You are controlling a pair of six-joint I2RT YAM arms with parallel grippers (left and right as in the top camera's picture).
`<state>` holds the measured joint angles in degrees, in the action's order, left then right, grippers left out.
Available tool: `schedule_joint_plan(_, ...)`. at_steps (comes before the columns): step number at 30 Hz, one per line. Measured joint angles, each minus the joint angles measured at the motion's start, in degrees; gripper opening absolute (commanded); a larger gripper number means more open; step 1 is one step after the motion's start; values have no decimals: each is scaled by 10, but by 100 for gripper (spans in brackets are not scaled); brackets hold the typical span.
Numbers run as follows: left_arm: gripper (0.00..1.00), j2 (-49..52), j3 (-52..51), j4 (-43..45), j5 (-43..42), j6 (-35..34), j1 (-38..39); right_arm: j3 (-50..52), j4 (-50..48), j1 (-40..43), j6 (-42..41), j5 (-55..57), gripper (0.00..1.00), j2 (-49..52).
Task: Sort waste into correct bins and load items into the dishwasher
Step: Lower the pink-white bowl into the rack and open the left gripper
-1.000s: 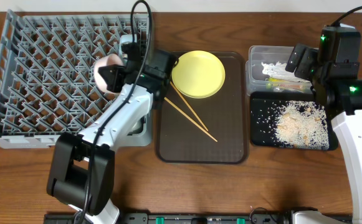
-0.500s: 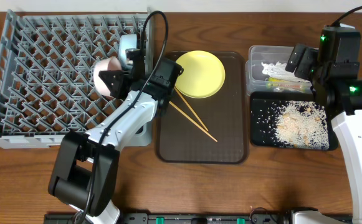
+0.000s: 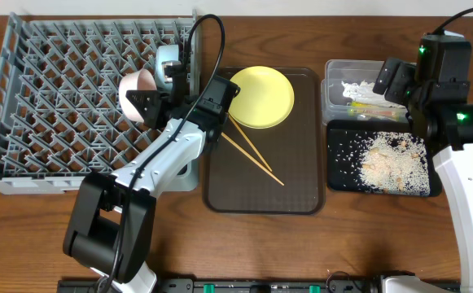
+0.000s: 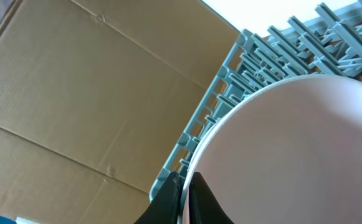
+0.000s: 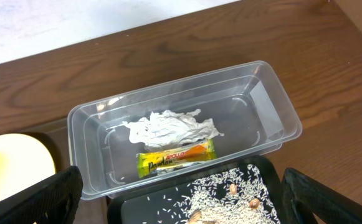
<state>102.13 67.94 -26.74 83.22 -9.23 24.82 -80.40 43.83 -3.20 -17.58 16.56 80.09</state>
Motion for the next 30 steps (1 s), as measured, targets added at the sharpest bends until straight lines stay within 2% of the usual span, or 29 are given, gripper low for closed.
schedule_joint_plan(18, 7, 0, 0, 0, -21, -13, 14, 0, 0, 0, 0, 0, 99, 0)
schedule_joint_plan(30, 8, 10, 0, 0, -42, -12, -6, 0, 0, 0, 0, 0, 99, 0)
